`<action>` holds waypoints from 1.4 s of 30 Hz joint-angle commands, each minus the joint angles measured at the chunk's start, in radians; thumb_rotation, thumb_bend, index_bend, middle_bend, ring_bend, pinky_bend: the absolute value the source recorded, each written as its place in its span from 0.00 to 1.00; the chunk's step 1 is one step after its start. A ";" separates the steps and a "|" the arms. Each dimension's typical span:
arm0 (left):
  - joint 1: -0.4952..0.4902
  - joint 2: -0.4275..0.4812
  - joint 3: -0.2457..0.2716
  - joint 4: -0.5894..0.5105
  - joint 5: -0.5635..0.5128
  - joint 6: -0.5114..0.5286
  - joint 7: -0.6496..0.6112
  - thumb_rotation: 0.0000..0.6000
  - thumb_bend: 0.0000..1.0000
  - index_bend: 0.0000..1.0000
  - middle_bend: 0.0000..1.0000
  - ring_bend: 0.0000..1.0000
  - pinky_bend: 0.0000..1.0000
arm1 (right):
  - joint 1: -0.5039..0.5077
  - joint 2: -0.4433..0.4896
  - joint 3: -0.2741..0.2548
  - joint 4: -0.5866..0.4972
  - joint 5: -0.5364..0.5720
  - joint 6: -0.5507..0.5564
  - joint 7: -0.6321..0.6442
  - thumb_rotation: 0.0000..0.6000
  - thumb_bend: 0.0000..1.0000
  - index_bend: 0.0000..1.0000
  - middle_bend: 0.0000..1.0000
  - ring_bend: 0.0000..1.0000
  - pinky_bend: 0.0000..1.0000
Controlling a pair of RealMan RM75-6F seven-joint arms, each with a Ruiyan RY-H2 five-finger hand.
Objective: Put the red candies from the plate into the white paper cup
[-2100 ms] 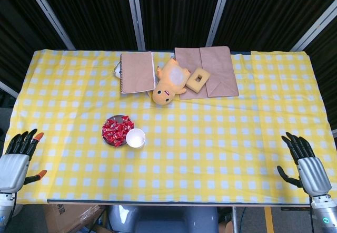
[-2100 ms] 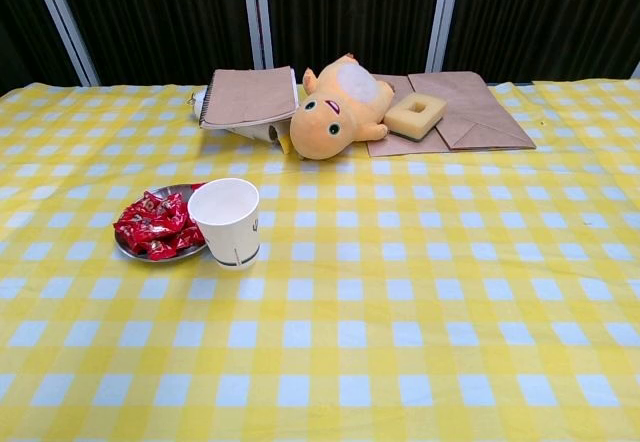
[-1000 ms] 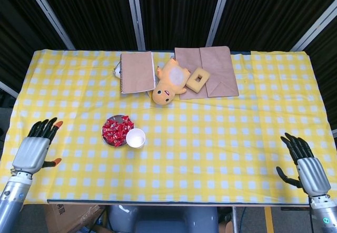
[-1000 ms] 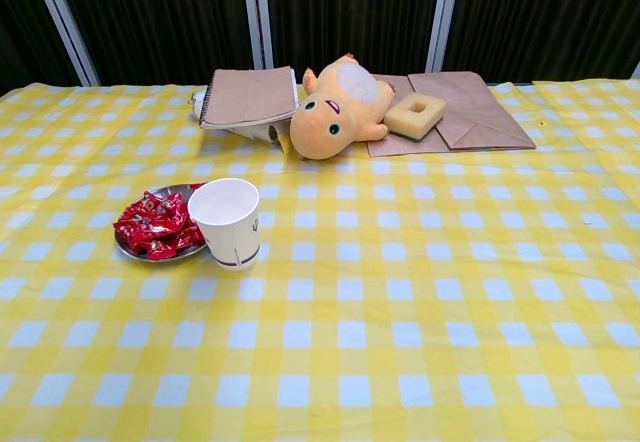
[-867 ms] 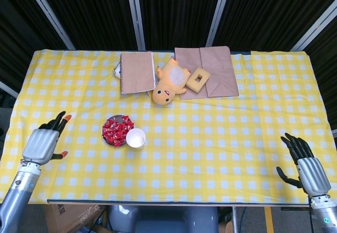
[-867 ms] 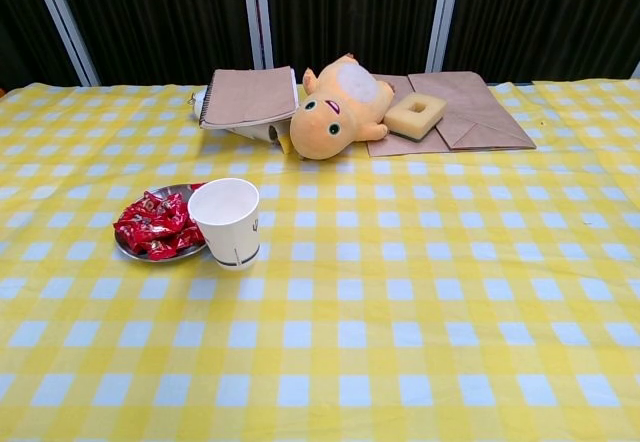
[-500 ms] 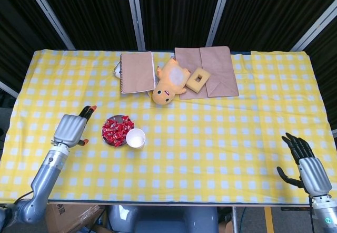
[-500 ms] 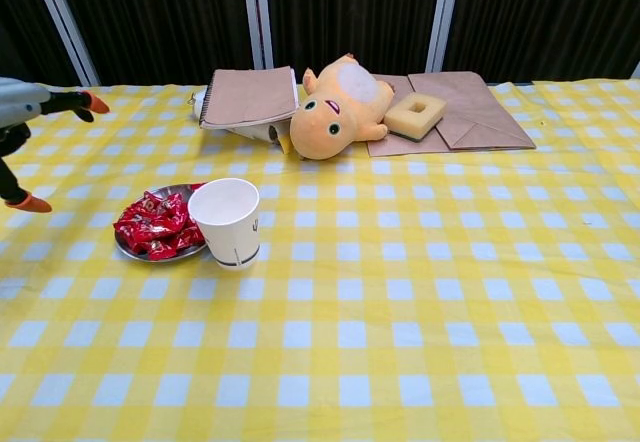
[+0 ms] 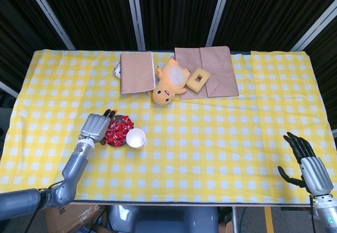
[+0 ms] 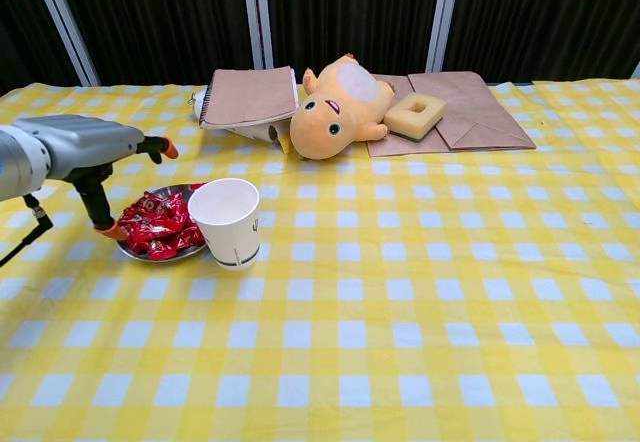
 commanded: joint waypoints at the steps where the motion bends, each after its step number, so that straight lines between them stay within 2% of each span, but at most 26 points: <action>1: -0.023 -0.023 0.007 0.017 -0.023 0.000 0.001 1.00 0.12 0.09 0.11 0.84 0.88 | 0.000 0.001 0.000 -0.001 -0.001 0.001 0.002 1.00 0.42 0.00 0.00 0.00 0.00; 8: -0.061 -0.056 0.026 0.041 -0.061 0.005 0.013 1.00 0.12 0.10 0.11 0.85 0.88 | -0.001 0.002 0.002 -0.001 0.001 0.004 0.008 1.00 0.42 0.00 0.00 0.00 0.00; 18: -0.089 -0.084 0.059 0.077 -0.095 0.016 0.006 1.00 0.13 0.23 0.20 0.87 0.90 | -0.001 0.002 0.003 -0.003 0.001 0.005 0.010 1.00 0.42 0.00 0.00 0.00 0.00; 28: -0.102 -0.105 0.080 0.106 -0.080 0.029 -0.018 1.00 0.17 0.33 0.28 0.87 0.90 | -0.001 0.003 0.002 -0.006 0.001 0.004 0.007 1.00 0.42 0.00 0.00 0.00 0.00; 42: -0.111 -0.131 0.091 0.149 -0.036 0.059 -0.038 1.00 0.32 0.47 0.45 0.87 0.90 | -0.002 0.003 0.002 -0.008 0.000 0.006 0.006 1.00 0.42 0.00 0.00 0.00 0.00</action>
